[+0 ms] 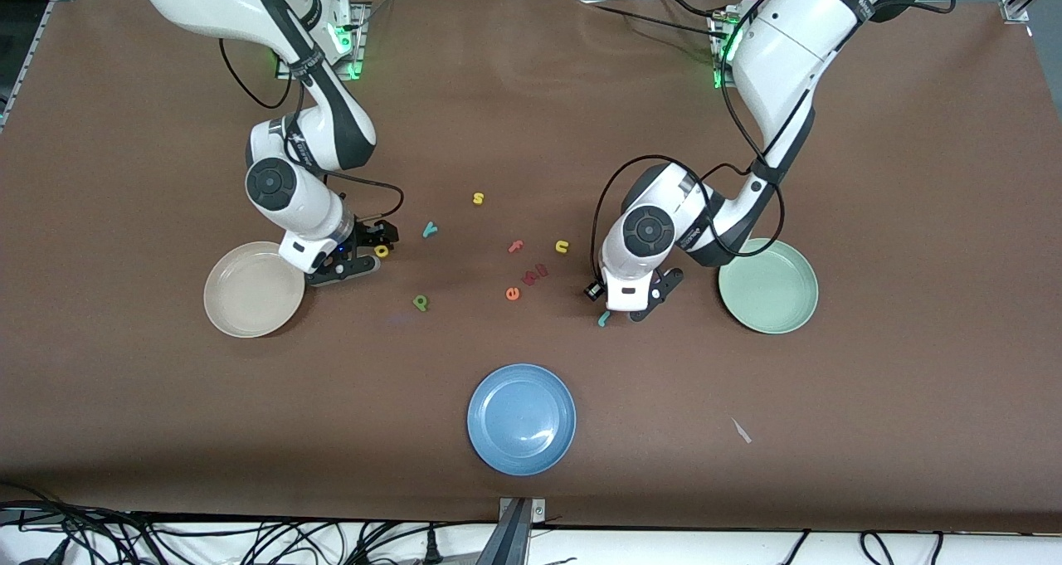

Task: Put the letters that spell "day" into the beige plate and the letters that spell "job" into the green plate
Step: 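Grasp the pink letter with the left gripper while the right gripper grasps yellow letter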

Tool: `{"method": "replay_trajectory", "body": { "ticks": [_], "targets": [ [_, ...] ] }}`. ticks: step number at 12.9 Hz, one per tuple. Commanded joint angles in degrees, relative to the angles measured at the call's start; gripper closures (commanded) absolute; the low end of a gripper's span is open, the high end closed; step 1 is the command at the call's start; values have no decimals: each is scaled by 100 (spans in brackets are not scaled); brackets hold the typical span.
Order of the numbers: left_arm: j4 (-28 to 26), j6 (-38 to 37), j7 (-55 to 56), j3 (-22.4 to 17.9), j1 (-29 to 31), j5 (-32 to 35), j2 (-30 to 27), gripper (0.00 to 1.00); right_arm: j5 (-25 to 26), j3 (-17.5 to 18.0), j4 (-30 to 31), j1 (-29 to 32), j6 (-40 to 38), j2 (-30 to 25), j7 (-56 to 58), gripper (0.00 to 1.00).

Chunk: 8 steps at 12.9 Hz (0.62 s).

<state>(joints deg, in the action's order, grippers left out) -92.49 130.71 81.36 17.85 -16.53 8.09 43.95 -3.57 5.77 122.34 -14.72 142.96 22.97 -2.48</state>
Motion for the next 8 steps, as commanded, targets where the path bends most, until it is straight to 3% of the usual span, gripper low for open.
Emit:
{"method": "replay_trajectory", "body": {
  "ticks": [1,5,8],
  "targets": [
    [109,68,152,-44,-61,202,131,45,5,12,115,-83,293,84,10,0],
    [118,165,161,-53,-70,202,184,51,84,3,185,-83,451,198,186,0],
    [118,165,152,-53,-61,202,184,86,119,-6,229,-83,681,339,239,2]
  ]
}}
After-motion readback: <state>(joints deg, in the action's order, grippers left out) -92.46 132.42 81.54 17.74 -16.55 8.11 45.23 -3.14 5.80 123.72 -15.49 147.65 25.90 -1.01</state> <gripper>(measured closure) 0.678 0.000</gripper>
